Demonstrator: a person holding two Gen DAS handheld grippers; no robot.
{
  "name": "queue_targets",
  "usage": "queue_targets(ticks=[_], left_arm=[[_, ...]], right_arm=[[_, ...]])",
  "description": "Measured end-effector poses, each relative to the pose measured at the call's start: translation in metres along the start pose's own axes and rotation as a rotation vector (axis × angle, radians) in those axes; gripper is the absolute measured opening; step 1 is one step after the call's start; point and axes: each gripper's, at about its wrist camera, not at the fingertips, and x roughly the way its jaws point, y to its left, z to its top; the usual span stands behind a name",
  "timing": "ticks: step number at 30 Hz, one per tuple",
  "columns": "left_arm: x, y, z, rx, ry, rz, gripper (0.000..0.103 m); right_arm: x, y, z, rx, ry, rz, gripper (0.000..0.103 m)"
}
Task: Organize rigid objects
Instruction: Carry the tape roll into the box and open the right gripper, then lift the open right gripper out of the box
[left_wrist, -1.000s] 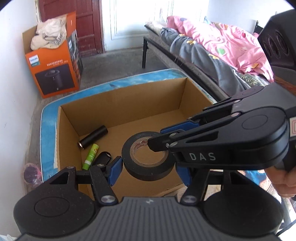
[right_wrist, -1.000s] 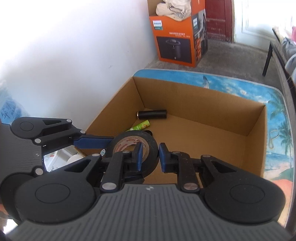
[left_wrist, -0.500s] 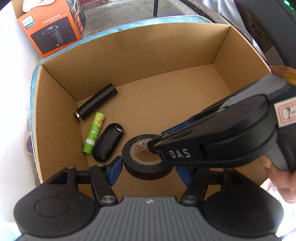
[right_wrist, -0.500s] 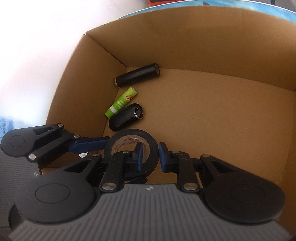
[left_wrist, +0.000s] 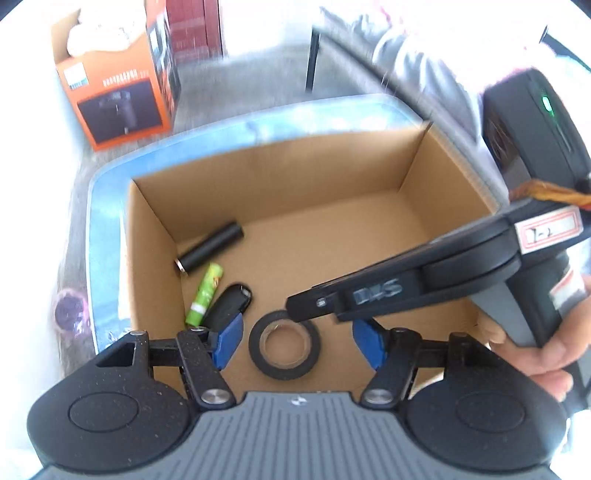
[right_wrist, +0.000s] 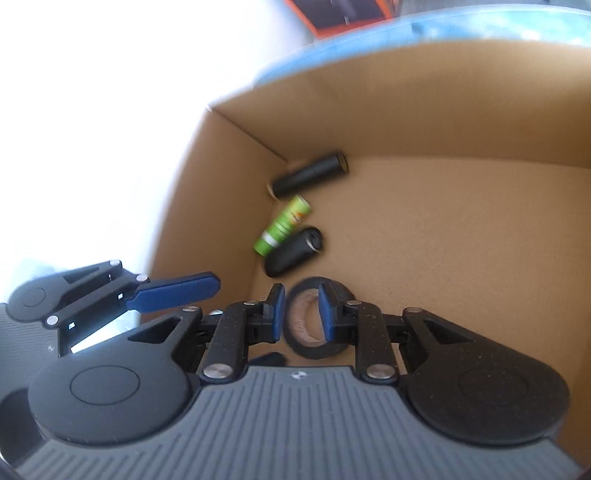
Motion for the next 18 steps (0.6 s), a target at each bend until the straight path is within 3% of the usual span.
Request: queue_targets(ticks=[6, 9, 14, 18], left_arm=[[-0.076, -0.014, -0.041, -0.017, -0.204, -0.059, 0.075], [-0.094, -0.023, -0.070, -0.034, -0.263, -0.063, 0.078], [-0.084, -0.040, -0.126, -0.041, -0.283, -0.042, 0.081], [-0.053, -0.049, -0.157, -0.029, -0.198, -0.060, 0.083]], right_arm=[[-0.097, 0.019, -0.067, -0.095, -0.229, 0.025, 0.022], [-0.128, 0.021, -0.109, -0.132, -0.299, 0.012, 0.028], [-0.125, 0.019, -0.176, -0.161, -0.294, -0.059, 0.034], [-0.089, 0.017, -0.206, -0.162, -0.249, -0.107, 0.035]])
